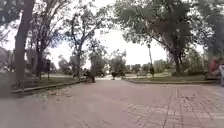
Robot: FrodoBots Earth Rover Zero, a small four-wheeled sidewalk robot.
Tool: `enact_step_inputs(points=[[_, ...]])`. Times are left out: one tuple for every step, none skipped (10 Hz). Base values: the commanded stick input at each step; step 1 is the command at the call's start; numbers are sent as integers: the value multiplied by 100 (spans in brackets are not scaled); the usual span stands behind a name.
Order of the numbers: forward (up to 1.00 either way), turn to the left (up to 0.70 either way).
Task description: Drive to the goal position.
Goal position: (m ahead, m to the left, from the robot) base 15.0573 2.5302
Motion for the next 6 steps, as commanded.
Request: enact_step_inputs(points=[[100,40],[100,29],[100,2],[100,1],[100,1],[100,1]])
